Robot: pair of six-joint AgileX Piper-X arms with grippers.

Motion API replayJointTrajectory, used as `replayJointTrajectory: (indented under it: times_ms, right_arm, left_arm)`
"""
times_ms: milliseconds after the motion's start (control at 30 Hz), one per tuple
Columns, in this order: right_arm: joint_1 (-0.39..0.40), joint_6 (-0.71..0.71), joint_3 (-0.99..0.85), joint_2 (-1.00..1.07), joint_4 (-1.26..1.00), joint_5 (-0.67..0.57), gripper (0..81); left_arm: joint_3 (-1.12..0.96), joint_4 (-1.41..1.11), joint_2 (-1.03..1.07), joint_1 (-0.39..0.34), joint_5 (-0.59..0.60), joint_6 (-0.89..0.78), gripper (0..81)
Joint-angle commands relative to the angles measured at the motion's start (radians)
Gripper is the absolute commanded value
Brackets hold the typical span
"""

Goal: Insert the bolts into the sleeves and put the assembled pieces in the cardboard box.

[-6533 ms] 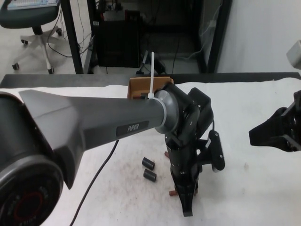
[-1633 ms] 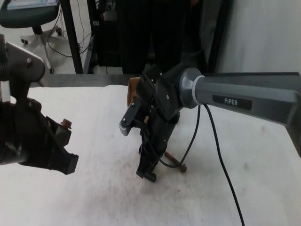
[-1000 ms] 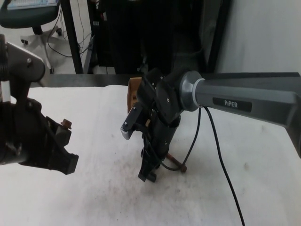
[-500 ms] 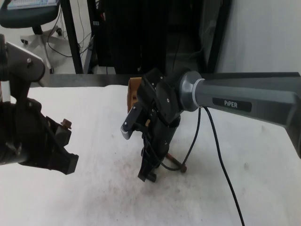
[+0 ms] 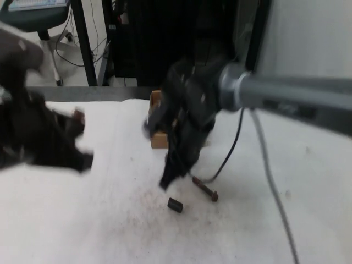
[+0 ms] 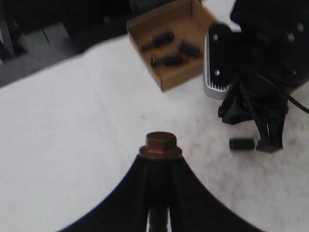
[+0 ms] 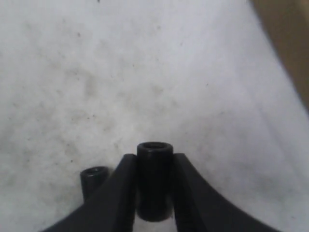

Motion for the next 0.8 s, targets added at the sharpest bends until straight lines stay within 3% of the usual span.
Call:
replayJointTrajectory:
  times_ms: [0, 100, 233, 333, 400, 567, 767]
  right_arm:
    - [-0.006, 0.023, -0.016, -0.050, -0.003, -0.032, 0.6]
    - [-0.031, 0.115, 0.011, -0.153, -0.065, -0.151, 0.6]
    - [-0.072, 0.193, 0.120, -0.307, -0.206, -0.332, 0.6]
    - [-0.099, 0.201, 0.252, -0.430, -0.286, -0.509, 0.6]
    - [-0.111, 0.205, 0.340, -0.524, -0.339, -0.609, 0.6]
    - [-0.114, 0.220, 0.571, -0.737, -0.543, -0.700, 0.6]
    - [-0.096, 0.463, 0.775, -0.875, -1.083, -0.702, 0.6]
  left_arm:
    - [-0.006, -0.156, -0.031, 0.001, -0.001, -0.082, 0.3]
    - [-0.006, -0.378, -0.035, 0.001, 0.092, -0.140, 0.3]
    - [-0.006, -0.655, 0.016, 0.001, 0.432, -0.240, 0.3]
    - [-0.006, -0.809, 0.085, 0.001, 0.611, -0.367, 0.3]
    - [-0.006, -0.885, 0.126, 0.001, 0.653, -0.453, 0.3]
    - [-0.006, -1.102, 0.216, 0.001, 0.720, -0.614, 0.3]
    - [-0.006, -1.254, 0.275, 0.001, 0.732, -0.786, 0.3]
